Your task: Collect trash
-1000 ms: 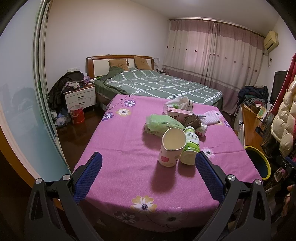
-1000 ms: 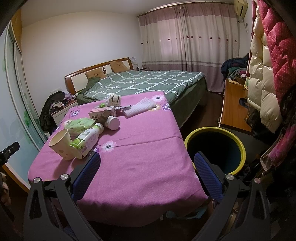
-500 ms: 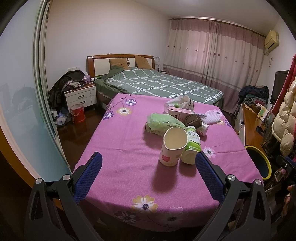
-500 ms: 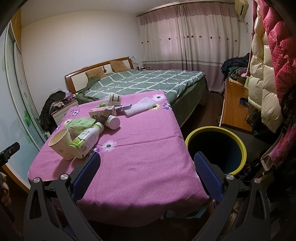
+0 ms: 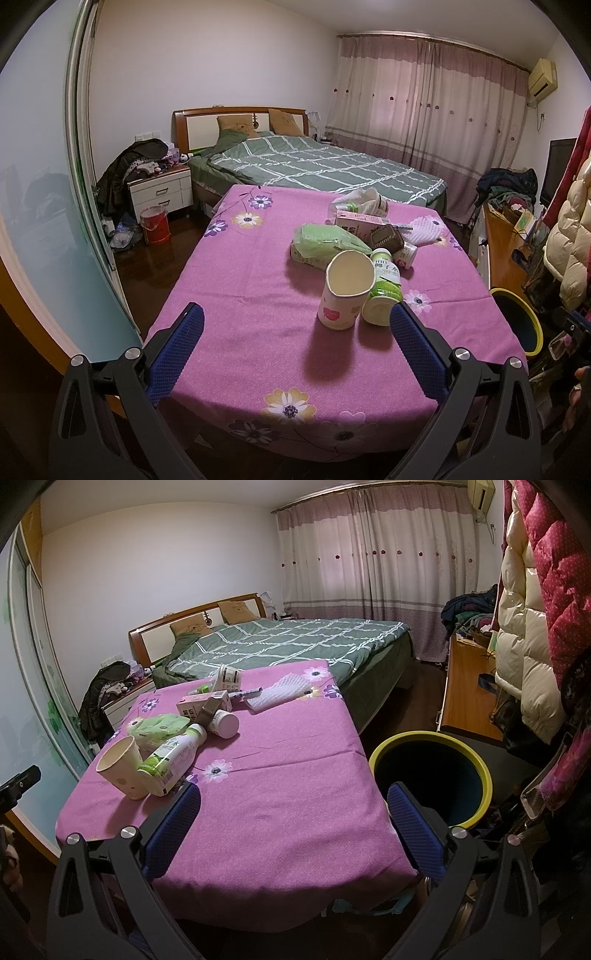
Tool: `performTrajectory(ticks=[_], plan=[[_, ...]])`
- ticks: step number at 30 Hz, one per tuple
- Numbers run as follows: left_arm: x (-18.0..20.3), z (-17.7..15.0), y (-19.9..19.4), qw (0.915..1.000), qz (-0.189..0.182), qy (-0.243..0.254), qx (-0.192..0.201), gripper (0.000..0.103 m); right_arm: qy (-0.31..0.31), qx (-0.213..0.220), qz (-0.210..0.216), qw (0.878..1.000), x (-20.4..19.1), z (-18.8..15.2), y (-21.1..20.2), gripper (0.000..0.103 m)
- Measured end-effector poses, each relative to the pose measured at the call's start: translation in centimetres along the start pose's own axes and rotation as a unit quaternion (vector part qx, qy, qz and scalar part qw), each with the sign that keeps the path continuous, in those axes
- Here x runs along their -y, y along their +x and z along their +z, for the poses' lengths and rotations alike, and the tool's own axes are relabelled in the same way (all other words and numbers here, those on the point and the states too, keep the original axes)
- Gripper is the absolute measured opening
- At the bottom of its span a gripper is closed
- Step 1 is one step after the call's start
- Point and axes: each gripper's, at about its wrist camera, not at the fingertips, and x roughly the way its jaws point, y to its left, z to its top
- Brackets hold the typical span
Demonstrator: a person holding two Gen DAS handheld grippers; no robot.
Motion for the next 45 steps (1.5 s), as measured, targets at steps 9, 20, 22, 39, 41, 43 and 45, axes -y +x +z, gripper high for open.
performTrajectory(ticks=[9, 20, 22, 39, 41, 43, 45], plan=[[0.4, 0.6, 1.3, 0.9999, 0.002, 0.012, -0.002, 0.099, -0.002, 0.004, 0.007, 1.0, -0.3, 0.4, 0.7, 0.097], [-0.5, 4.0, 6.9, 0.9999, 0.016, 0.003, -0.001, 0.099, -0.03, -0.021, 0.007, 0.999, -1.8, 3.2, 6.7, 0.097], [-0.7, 4.9, 8.3, 0.9998, 0.018, 0.001, 0.002, 0.099, -0.034, -0.03, 0.004, 0.999, -2.1, 3.9, 8.5, 0.097], [-3.3, 11.8, 23.6, 0.9991, 0.028, -0.028, -0.012, 0.099, -0.071, -0.106, -0.006, 0.992, -4.3, 10.3, 28.0, 0.097], [-3.5, 12.2, 25.3, 0.999, 0.03, -0.029, -0.016, 0.099, -0.082, -0.116, -0.016, 0.99, -4.7, 10.9, 30.2, 0.096], [-3.6, 12.7, 27.2, 0.9988, 0.033, -0.029, -0.02, 0.099, -0.083, -0.126, -0.011, 0.988, -5.1, 11.3, 31.8, 0.096], [-3.5, 12.9, 28.6, 0.9987, 0.036, -0.029, -0.022, 0.099, -0.085, -0.142, -0.011, 0.986, -5.4, 11.5, 33.5, 0.096]])
